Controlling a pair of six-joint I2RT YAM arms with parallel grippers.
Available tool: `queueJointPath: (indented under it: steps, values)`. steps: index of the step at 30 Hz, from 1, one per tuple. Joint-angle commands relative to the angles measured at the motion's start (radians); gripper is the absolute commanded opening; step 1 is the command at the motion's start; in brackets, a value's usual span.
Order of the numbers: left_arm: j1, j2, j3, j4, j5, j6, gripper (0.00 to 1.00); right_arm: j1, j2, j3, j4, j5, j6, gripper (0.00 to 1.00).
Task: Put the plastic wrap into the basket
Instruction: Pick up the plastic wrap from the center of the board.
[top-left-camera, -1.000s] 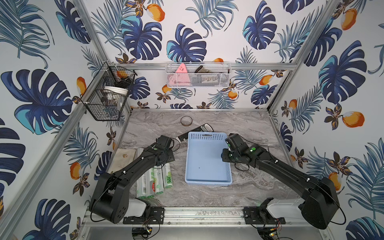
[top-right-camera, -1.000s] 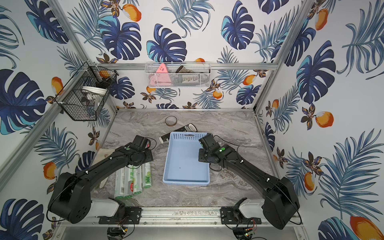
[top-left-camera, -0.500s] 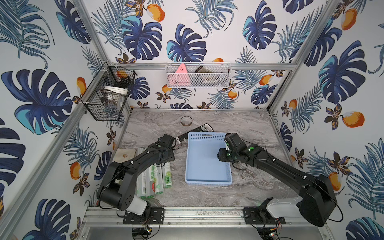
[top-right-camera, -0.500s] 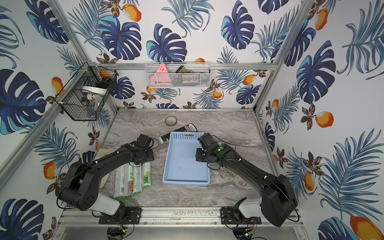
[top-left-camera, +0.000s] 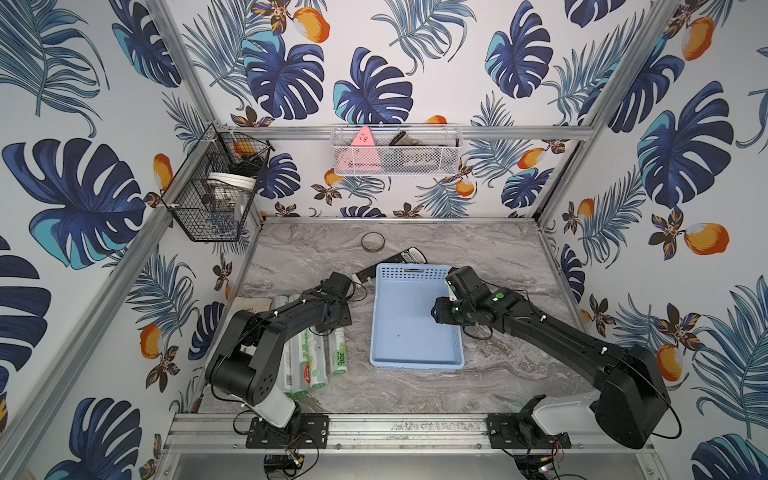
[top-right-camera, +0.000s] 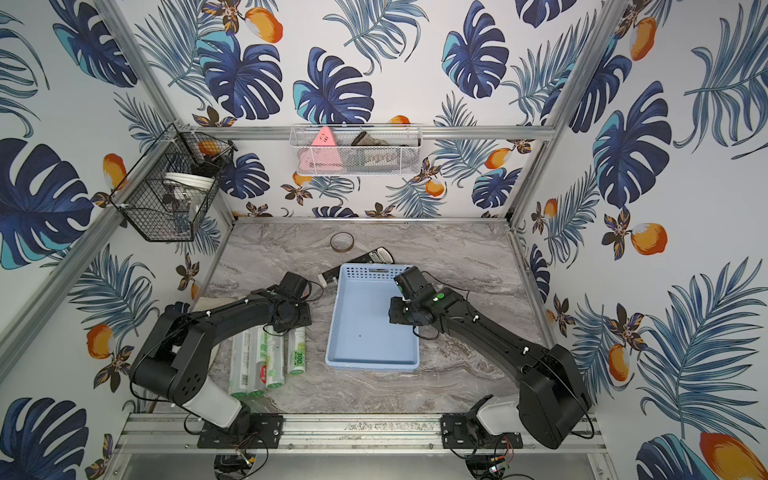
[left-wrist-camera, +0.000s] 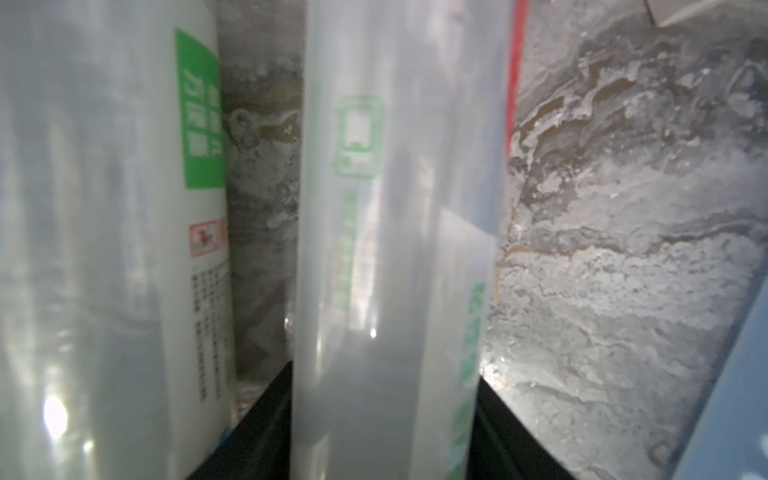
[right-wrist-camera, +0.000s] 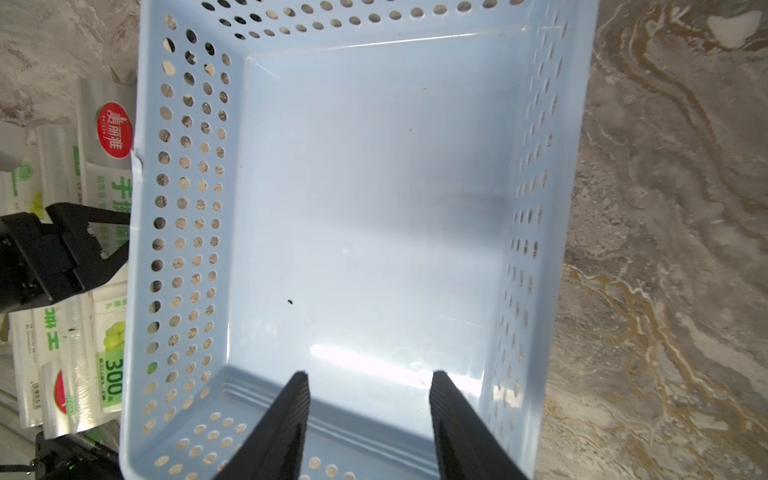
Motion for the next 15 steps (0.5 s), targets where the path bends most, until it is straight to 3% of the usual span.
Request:
queueJointPath:
  steps: [1, 9, 15]
  values:
    - [-0.001, 0.007, -0.004, 0.016, 0.025, 0.006, 0.53, 0.001, -0.006, -0.006, 0.025, -0.023, 0.003, 0.54]
    - [-0.012, -0.077, 0.016, -0.027, 0.032, 0.007, 0.30, 0.001, -0.041, -0.019, 0.061, -0.043, -0.001, 0.64]
    - [-0.035, -0.237, 0.058, -0.099, 0.040, -0.008, 0.26, 0.001, -0.052, -0.030, 0.134, -0.126, -0.005, 0.73]
